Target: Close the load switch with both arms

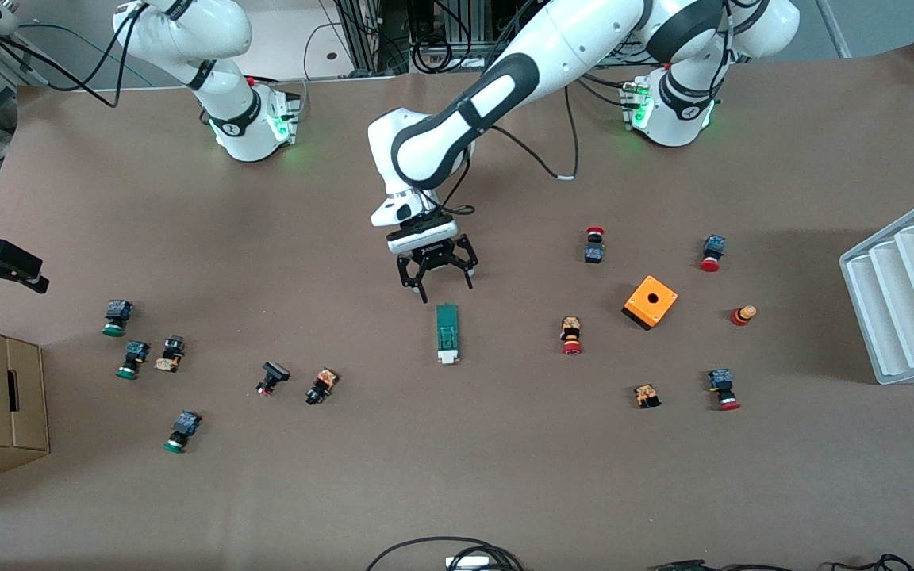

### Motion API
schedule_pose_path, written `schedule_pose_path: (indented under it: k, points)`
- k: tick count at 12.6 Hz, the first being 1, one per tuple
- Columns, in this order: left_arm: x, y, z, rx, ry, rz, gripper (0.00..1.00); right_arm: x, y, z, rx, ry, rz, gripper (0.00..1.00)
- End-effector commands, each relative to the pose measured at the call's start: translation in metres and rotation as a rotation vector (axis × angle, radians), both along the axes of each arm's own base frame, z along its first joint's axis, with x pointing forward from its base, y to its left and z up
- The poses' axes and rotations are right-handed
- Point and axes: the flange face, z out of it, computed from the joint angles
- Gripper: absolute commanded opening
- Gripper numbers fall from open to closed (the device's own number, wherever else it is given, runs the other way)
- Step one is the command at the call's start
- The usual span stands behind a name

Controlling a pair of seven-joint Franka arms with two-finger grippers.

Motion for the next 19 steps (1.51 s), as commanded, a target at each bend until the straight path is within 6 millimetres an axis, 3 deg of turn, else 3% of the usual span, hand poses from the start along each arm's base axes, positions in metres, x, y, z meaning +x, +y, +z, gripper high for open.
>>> schedule_pose_path:
  k: [1,7,13,17,19]
  points:
    - [0.01,0.011,0.036,0.008,0.087,-0.025,1.0,0.003,0.002,0.008,-0.029,-0.012,0.019,1.0]
    - [0.05,0.046,0.118,0.02,0.288,-0.096,1.0,0.002,0.006,0.01,-0.026,-0.012,0.022,1.0]
    - [0.101,0.116,0.206,-0.014,0.455,-0.2,1.0,0.001,0.005,0.01,-0.025,-0.009,0.019,1.0]
    - [0.122,0.149,0.23,-0.045,0.504,-0.225,1.0,0.001,0.006,0.011,-0.024,-0.011,0.02,1.0]
    - [0.137,0.179,0.251,-0.062,0.547,-0.276,1.0,0.001,0.007,0.011,-0.024,-0.011,0.022,1.0]
